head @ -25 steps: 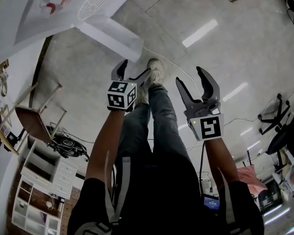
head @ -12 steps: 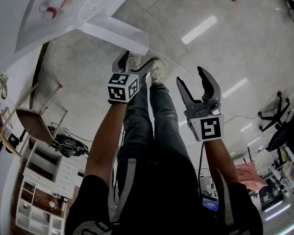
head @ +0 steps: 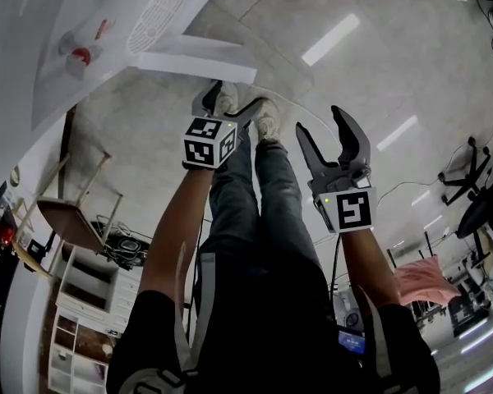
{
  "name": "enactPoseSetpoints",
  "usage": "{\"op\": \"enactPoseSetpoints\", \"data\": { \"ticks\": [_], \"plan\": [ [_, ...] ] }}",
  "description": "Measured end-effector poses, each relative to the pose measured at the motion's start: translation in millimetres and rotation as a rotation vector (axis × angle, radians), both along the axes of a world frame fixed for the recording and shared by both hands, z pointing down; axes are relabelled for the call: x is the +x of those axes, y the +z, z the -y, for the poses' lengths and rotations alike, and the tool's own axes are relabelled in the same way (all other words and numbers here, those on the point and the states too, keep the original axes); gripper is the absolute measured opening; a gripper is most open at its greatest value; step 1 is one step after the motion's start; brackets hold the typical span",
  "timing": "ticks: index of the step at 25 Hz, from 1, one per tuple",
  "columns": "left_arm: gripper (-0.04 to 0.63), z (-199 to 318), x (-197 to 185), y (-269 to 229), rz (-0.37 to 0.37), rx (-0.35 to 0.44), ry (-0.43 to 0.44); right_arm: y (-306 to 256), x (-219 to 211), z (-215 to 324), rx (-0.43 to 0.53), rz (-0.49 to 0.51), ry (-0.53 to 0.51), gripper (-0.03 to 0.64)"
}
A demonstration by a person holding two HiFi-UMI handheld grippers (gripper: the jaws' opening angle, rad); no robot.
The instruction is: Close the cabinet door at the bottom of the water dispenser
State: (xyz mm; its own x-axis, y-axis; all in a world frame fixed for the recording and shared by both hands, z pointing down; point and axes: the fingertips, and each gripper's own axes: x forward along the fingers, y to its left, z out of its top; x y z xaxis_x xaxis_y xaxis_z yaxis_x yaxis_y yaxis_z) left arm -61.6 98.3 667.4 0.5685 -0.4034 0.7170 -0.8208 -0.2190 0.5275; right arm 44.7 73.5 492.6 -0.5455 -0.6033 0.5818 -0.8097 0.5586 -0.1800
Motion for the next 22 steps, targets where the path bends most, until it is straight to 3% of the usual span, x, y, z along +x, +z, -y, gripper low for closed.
{"op": "enactPoseSetpoints", "data": {
  "ticks": [22],
  "plan": [
    [0.449,47.3,-4.6,-3.7,-0.022,-0.001,0.181,-8.1,-10.6,34.3,0.012,-0.015,0.172,0.259]
  ]
}}
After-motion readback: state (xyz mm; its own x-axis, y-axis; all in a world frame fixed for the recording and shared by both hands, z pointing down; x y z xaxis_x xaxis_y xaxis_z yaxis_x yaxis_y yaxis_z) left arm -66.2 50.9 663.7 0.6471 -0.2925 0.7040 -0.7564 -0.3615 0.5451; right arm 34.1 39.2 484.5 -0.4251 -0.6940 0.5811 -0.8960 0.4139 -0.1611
